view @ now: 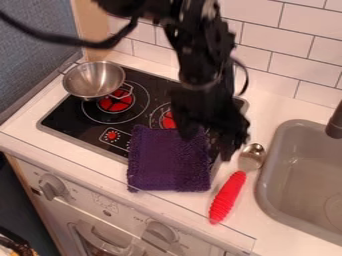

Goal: Take the red and silver spoon to the center corner of the burner

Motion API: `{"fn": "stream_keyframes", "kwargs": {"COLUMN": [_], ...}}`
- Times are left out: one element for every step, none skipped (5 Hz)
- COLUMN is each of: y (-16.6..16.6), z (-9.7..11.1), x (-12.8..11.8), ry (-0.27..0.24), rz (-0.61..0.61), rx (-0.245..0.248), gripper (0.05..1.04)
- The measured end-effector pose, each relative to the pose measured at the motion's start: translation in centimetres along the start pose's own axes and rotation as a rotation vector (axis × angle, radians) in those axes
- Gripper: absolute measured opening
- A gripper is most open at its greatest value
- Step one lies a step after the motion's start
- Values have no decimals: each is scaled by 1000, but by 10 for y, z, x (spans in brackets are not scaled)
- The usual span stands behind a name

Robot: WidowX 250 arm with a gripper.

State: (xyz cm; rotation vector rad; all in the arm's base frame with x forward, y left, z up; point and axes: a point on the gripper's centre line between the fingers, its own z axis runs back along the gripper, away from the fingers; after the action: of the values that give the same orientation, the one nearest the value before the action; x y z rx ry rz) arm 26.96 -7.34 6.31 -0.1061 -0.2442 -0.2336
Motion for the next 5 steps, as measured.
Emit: {"fn": "stream_keyframes", "kwargs": {"y": [-16,-27,-28,-35,-39], "z": [-13,-21,-35,-43,-50], "x": [-25,-33,-36,-31,-25], "ry": [47,45,69,75,74], "rz": [-38,-68,-62,-75,-80], "rx": [-20,-26,-13,-13,-20], "gripper": [1001,1001,1001,1001,1001]}}
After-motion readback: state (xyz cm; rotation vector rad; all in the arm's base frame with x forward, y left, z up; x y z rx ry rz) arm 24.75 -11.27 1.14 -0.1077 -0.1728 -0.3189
